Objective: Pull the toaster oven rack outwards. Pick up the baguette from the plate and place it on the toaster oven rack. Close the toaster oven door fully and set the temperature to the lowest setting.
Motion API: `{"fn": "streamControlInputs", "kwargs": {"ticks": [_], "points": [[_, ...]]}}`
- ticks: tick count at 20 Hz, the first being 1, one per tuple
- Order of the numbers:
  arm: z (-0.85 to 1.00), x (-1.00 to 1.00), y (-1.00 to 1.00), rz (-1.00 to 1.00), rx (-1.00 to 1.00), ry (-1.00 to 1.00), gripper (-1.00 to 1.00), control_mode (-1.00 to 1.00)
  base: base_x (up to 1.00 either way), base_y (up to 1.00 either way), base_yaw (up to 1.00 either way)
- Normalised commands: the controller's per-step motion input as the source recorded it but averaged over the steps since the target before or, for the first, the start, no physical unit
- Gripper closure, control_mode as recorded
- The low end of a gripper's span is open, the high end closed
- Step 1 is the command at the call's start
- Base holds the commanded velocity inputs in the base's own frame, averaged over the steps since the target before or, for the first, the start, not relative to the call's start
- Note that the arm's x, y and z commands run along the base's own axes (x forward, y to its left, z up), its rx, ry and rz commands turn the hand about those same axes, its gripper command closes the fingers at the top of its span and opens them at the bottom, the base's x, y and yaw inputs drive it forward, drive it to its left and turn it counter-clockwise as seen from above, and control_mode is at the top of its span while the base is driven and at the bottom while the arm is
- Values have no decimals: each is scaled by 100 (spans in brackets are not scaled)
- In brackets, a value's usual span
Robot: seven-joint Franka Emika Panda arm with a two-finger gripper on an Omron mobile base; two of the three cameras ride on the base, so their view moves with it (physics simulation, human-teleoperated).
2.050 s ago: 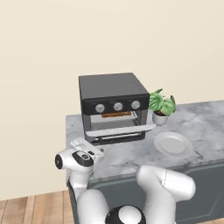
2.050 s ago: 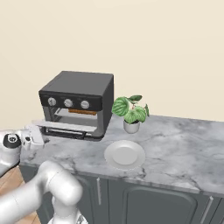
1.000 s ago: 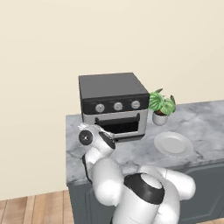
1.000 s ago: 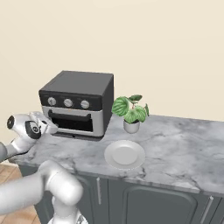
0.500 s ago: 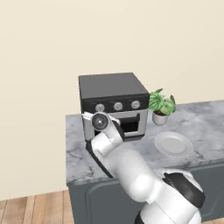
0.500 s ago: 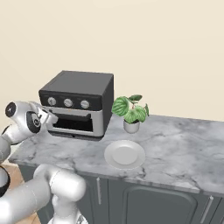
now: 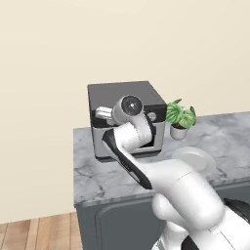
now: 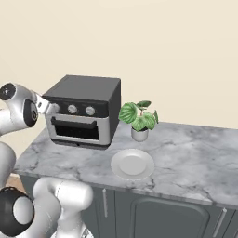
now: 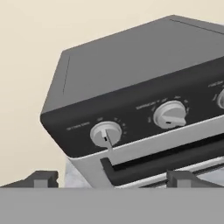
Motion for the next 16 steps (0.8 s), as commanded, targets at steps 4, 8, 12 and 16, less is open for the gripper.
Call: {"fn": "streamControlInputs", "kwargs": {"ticks": [4,8,12,16], "points": [[48,-69,-4,4,1,1,-100,-100,0,0,0],[0,-72,-18,0,0,-3,-100,-100,0,0,0],[0,-71,-41,0,5,-17,-100,-100,0,0,0],[0,-58,-53,0,16,-15,-100,-100,0,0,0]]}}
